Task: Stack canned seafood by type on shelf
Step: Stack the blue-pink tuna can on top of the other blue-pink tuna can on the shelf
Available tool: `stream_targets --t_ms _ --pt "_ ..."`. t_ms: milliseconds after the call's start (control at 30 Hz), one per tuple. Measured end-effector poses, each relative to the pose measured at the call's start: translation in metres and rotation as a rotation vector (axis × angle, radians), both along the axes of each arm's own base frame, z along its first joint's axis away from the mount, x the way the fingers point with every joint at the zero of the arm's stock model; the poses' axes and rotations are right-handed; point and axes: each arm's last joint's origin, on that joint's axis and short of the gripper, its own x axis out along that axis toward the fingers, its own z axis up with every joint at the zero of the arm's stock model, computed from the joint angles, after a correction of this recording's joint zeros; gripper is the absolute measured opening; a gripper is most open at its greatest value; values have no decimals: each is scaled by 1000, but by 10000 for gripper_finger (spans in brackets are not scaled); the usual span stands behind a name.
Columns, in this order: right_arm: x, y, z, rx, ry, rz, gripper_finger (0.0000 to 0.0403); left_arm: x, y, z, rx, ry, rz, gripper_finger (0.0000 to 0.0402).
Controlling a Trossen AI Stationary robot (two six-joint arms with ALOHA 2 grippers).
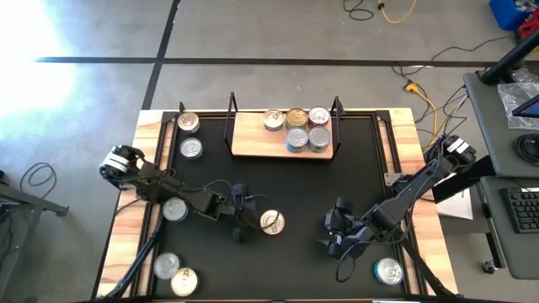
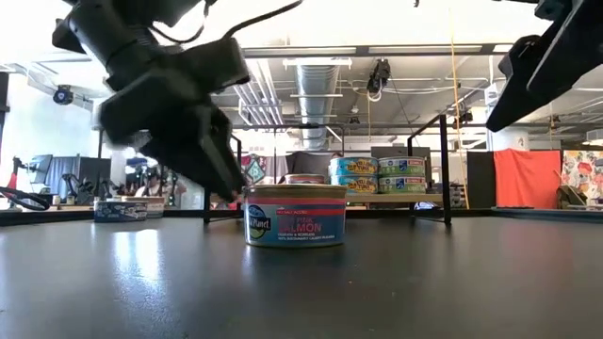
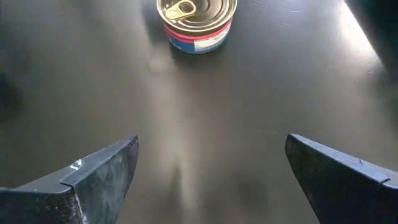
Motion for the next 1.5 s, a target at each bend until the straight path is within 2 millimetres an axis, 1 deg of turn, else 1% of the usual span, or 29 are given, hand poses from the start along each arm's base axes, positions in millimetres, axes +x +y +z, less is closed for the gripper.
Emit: stream_targets --t_ms 100,167,267,367,500,567,600,667,767,833,933,1033,1167,1367,1433,1500 --pt "-2 3 0 25 21 36 399 3 1 1 -22 -51 101 367" --pt "-5 7 -1 51 50 80 399 4 0 -4 -25 -34 93 367" --pt "-8 11 -2 91 96 130 399 6 -3 -18 -70 31 31 367" --pt "-13 14 -2 148 137 135 399 12 -8 -27 -120 24 25 366" --pt "-22 18 -1 187 189 87 396 31 -19 -29 -171 -20 39 366" --pt "-27 18 -1 177 205 63 395 43 -27 -29 -205 -14 -6 366" --pt "-28 18 -2 174 196 49 395 49 -31 -31 -222 7 -53 366" --pt "-29 16 -7 143 177 10 395 57 -39 -35 -189 51 -123 366" --pt "-30 12 -17 97 141 -44 395 71 -51 -37 -164 115 -157 366" --pt "-30 11 -22 90 130 -64 395 81 -57 -35 -160 141 -169 366" --pt "-26 15 -27 131 102 -81 395 93 -64 -28 -158 146 -189 363" --pt "-22 20 -31 152 81 -74 396 102 -69 -22 -156 130 -243 352" --pt "-14 27 -44 124 77 -32 396 102 -71 -22 -163 138 -265 332" --pt "0 40 -79 58 128 -17 396 97 -77 -22 -164 159 -269 312" --pt "6 45 -85 35 138 -27 396 94 -79 -23 -160 176 -271 309" --pt "13 52 -86 24 137 -20 396 90 -81 -23 -150 213 -274 305"
